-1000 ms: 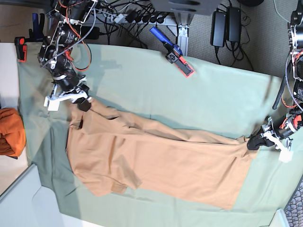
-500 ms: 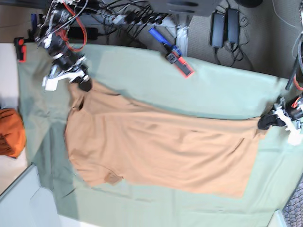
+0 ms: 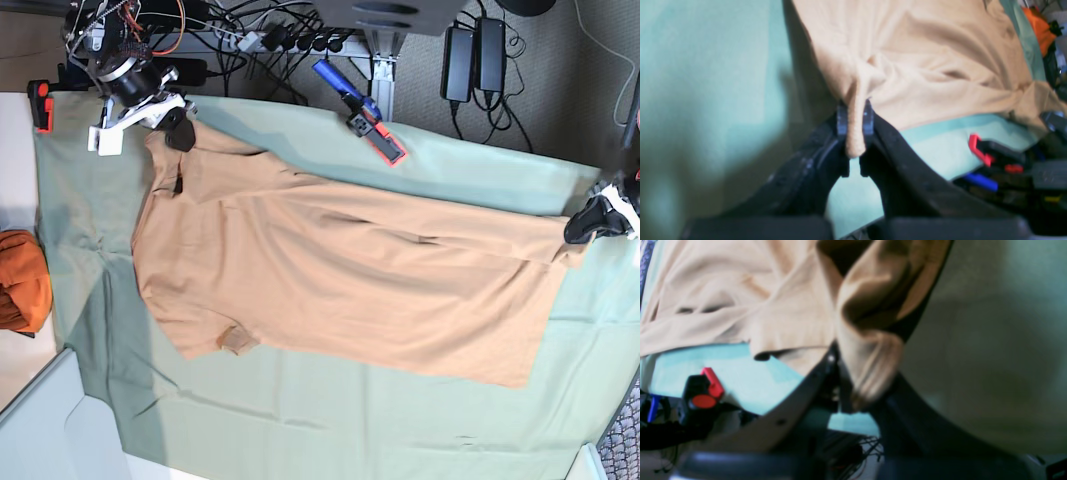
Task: Fold the T-shirt properly
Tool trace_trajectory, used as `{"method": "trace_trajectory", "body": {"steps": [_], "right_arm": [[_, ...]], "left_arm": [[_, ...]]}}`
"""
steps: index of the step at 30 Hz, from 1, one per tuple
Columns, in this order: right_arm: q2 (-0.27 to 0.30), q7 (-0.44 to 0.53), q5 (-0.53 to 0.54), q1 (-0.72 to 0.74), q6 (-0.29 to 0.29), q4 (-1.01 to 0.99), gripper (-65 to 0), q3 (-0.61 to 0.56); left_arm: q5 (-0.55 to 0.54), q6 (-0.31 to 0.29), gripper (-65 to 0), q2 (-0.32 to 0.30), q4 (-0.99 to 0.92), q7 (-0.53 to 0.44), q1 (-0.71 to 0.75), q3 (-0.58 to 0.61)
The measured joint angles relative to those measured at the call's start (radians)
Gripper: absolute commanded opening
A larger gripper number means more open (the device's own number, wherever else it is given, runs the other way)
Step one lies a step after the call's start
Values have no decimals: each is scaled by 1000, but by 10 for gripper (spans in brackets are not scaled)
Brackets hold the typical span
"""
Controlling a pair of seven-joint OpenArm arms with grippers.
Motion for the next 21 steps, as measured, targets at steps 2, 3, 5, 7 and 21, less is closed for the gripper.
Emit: {"method": "trace_trajectory", "body": {"steps": [2, 3, 5, 7, 21], "right_arm": [[17, -3, 0, -2, 0, 0, -650, 8], [29, -3, 0, -2, 0, 0, -650, 14], [56, -3, 0, -2, 0, 1, -650, 29], [84, -3, 0, -11, 0, 1, -650, 39], [121, 0, 3, -35, 0, 1, -650, 39]], "left_arm": [[-1, -1, -650, 0, 29, -5, 25, -15], [-3, 0, -650, 0, 40, -5, 37, -24], [-3, -1, -650, 0, 51, 0, 61, -44], [-7, -1, -650, 0, 53, 0, 78, -59], [-32, -1, -650, 0, 53, 2, 97, -64]]}}
